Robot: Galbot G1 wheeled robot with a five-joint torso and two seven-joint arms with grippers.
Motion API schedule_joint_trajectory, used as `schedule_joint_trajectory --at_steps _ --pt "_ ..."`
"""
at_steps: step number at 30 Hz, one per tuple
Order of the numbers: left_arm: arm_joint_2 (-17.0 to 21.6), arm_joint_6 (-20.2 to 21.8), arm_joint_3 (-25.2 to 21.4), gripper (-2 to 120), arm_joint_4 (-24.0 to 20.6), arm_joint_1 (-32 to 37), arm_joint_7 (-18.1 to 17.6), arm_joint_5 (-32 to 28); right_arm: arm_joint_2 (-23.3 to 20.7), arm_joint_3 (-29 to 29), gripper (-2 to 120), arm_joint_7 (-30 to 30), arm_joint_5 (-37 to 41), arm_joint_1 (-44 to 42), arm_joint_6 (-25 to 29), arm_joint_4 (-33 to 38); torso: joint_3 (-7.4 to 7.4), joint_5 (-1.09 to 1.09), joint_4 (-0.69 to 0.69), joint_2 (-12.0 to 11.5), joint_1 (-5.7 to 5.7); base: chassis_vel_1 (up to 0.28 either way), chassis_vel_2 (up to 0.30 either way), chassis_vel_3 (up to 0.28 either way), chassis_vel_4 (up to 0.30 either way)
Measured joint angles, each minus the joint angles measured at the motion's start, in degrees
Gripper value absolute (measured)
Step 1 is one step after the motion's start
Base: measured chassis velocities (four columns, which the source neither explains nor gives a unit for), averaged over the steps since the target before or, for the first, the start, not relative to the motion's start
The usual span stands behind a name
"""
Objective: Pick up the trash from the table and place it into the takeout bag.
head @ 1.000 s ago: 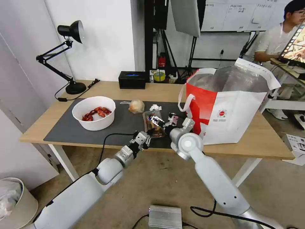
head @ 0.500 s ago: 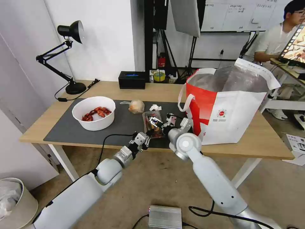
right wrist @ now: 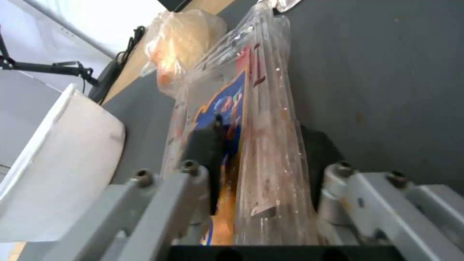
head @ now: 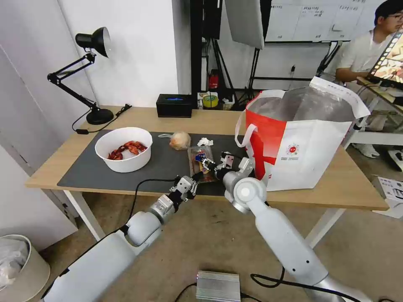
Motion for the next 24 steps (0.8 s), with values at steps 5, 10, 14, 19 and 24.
schedule_joint_trajectory --at_steps 5,10,14,19,24 --pt "-0.1 -0.2 -0.3 0 0.0 0.4 -0.1 0.0 0.1 0.0 13 0.0 -0.2 0.1 0.1 -0.2 0.0 0.0 0.0 0.0 0.0 0.0 0.0 0.0 0.0" --pt "0.4 -0.2 -1.1 13 -1.5 0.7 -1.1 -2.3 0.1 -0.1 0 0.0 -0.2 0.1 0.2 -0.2 0.0 0.0 0.01 0.0 0.0 0.0 0.0 0.0 0.0" --pt "1.7 0.6 -2.6 28 -3.8 0.8 -2.7 -5.9 0.1 -0.1 0 -0.1 -0.3 0.0 0.3 -0.2 0.0 0.0 0.01 0.0 0.01 0.0 0.0 0.0 0.0" --pt "3.2 1.8 -4.9 41 -6.8 2.3 -4.6 -10.3 -0.1 0.0 0 -0.1 -0.3 -0.1 0.4 0.1 0.0 0.0 0.02 0.0 0.0 0.0 0.0 0.0 0.0" --pt "4.4 6.0 -12.2 61 -12.6 7.4 -8.2 -15.2 -0.7 -0.2 0 -0.1 -0.4 -0.4 0.5 1.1 0.01 0.0 0.01 0.0 0.01 0.0 0.0 0.0 0.0"
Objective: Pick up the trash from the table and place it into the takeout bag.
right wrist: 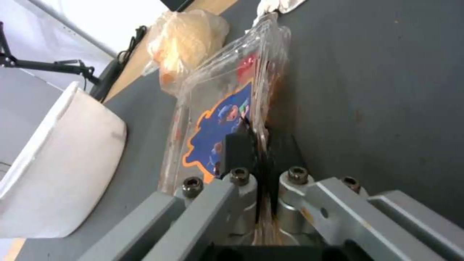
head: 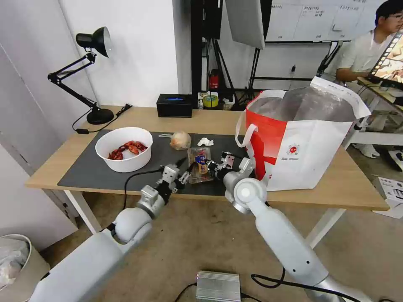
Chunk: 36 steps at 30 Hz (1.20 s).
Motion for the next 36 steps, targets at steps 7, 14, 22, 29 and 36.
schedule_joint_trajectory --at_steps 7,14,22,29,36 --pt "2.5 1.1 -10.2 84 -6.0 9.3 -1.7 -1.2 -1.7 0.1 0 -0.6 0.1 -1.2 0.0 2.5 0.0 0.0 0.0 0.0 0.0 0.0 0.0 0.0 0.0" --pt "1.8 1.8 -20.9 99 -11.4 21.1 -1.4 0.2 -5.3 0.2 0 -2.9 0.2 -3.9 0.2 7.5 0.0 0.0 0.0 0.0 -0.01 0.0 0.0 0.0 0.0" --pt "-1.7 2.4 -30.9 100 -14.8 31.0 0.8 1.3 -9.0 1.4 0 -5.4 -0.3 -6.1 0.9 13.5 -0.01 0.01 0.0 0.0 -0.01 0.0 0.0 0.0 0.0" --pt "-4.2 2.2 -34.0 100 -15.4 34.0 1.3 1.9 -12.5 4.3 0 -7.5 0.3 -8.3 1.1 19.0 0.0 0.02 -0.01 0.0 -0.01 0.0 0.0 0.0 0.0" --pt "-6.2 2.0 -35.8 100 -15.4 35.6 1.4 2.8 -16.4 8.3 0 -7.8 4.8 -9.9 1.0 24.7 -0.01 0.01 -0.01 0.0 -0.01 0.0 0.0 0.0 0.0"
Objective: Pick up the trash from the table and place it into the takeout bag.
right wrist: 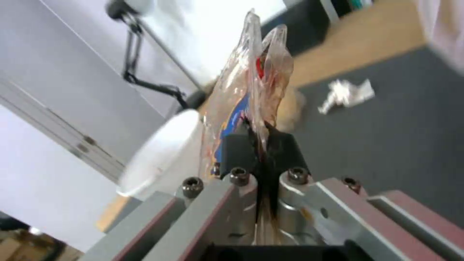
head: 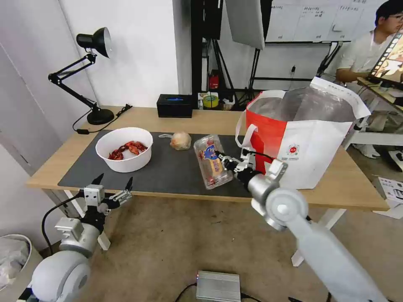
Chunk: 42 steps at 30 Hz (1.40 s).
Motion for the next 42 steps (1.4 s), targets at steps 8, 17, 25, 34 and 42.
schedule_joint_trajectory --at_steps 8,17,25,34,42 --pt "-0.9 -0.1 -1.6 100 0.3 1.2 0.3 1.0 -5.1 8.0 0 1.5 10.2 0.0 -0.7 6.3 0.0 0.0 0.0 0.0 0.0 0.0 0.0 0.0 0.0" --pt "-0.7 -0.1 -3.1 100 -0.3 2.2 0.3 1.2 -8.6 16.8 0 2.5 20.0 2.7 -0.6 7.7 0.0 0.0 -0.01 0.0 0.01 0.0 0.0 0.0 0.0" --pt "-0.5 -0.2 -4.5 100 -1.5 3.3 0.4 1.4 -11.9 24.9 0 10.2 32.0 8.6 0.3 4.0 0.01 0.0 0.0 0.0 0.01 0.0 0.0 0.0 0.0" --pt "-2.3 -0.1 -5.8 100 -2.8 5.2 0.9 2.4 -12.1 26.7 0 18.9 37.3 14.7 1.5 -4.2 0.0 0.01 -0.02 0.0 0.01 0.0 0.0 0.0 0.0" --pt "-4.2 -0.1 -5.4 100 -3.8 7.2 1.7 4.6 -7.8 21.9 0 30.8 38.0 25.2 2.3 -11.7 0.01 -0.03 0.03 0.0 0.01 0.0 0.0 0.0 0.0"
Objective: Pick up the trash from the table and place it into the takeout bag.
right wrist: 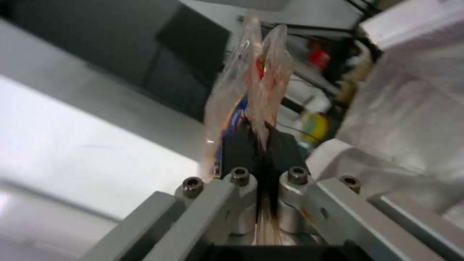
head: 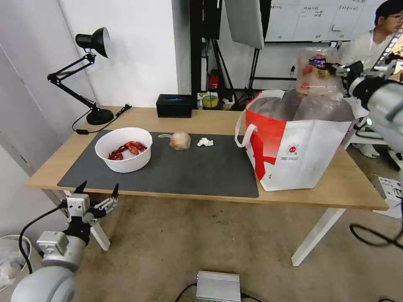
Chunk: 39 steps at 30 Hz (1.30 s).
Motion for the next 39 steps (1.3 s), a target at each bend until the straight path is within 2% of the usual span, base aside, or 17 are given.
schedule_joint_trajectory --at_steps 6,24,27,29,30,32,34,36,39 --pt "-1.3 -0.5 -0.6 100 -0.1 0.5 0.3 0.7 0.8 -3.2 0 7.6 1.4 3.2 -1.2 -5.2 0.0 0.02 -0.02 0.0 0.0 0.0 0.0 0.0 0.0" --pt "-3.2 -0.7 1.7 100 2.3 -1.3 -0.1 2.2 1.6 -4.7 0 12.8 1.4 1.4 -3.0 -7.1 -0.01 0.02 -0.03 0.0 0.0 0.0 0.0 0.0 0.0" --pt "-3.2 -0.7 1.6 100 2.4 -1.3 -0.1 2.2 2.0 -4.8 7 13.0 1.1 1.3 -3.2 -7.2 -0.01 0.02 -0.03 0.0 0.0 0.0 0.0 0.0 0.0" --pt "-3.1 -0.8 1.3 100 2.4 -1.3 -0.1 2.2 2.2 -4.8 17 13.0 0.9 1.2 -3.2 -7.0 -0.01 0.02 -0.03 0.0 0.0 0.0 0.0 0.0 0.0" --pt "-3.1 -0.8 1.3 100 2.4 -1.3 -0.1 2.2 2.2 -4.8 17 13.0 0.9 1.2 -3.2 -7.0 -0.01 0.02 -0.03 0.0 0.0 0.0 0.0 0.0 0.0" --pt "-3.0 -0.9 1.1 100 2.5 -1.3 -0.2 2.1 2.2 -4.8 28 12.9 0.8 1.1 -3.3 -6.8 -0.01 0.02 -0.03 0.0 0.0 0.0 0.0 0.0 0.0" --pt "-2.9 -0.9 1.1 100 2.6 -1.3 -0.2 2.0 2.2 -4.8 32 12.9 0.8 1.0 -3.3 -6.7 -0.01 0.02 -0.03 0.0 0.0 0.0 0.0 0.0 0.0" --pt "-3.0 -1.0 1.2 100 2.7 -1.3 -0.2 2.0 2.1 -4.8 43 12.5 0.2 0.8 -3.4 -6.5 -0.01 0.02 -0.03 0.0 0.0 0.0 0.0 0.0 0.0" --pt "-3.1 -1.1 1.4 100 2.8 -1.4 -0.1 2.0 2.1 -4.8 52 11.1 -0.8 0.5 -3.0 -6.3 -0.01 0.02 -0.03 0.0 -0.01 0.0 0.0 0.0 0.0"
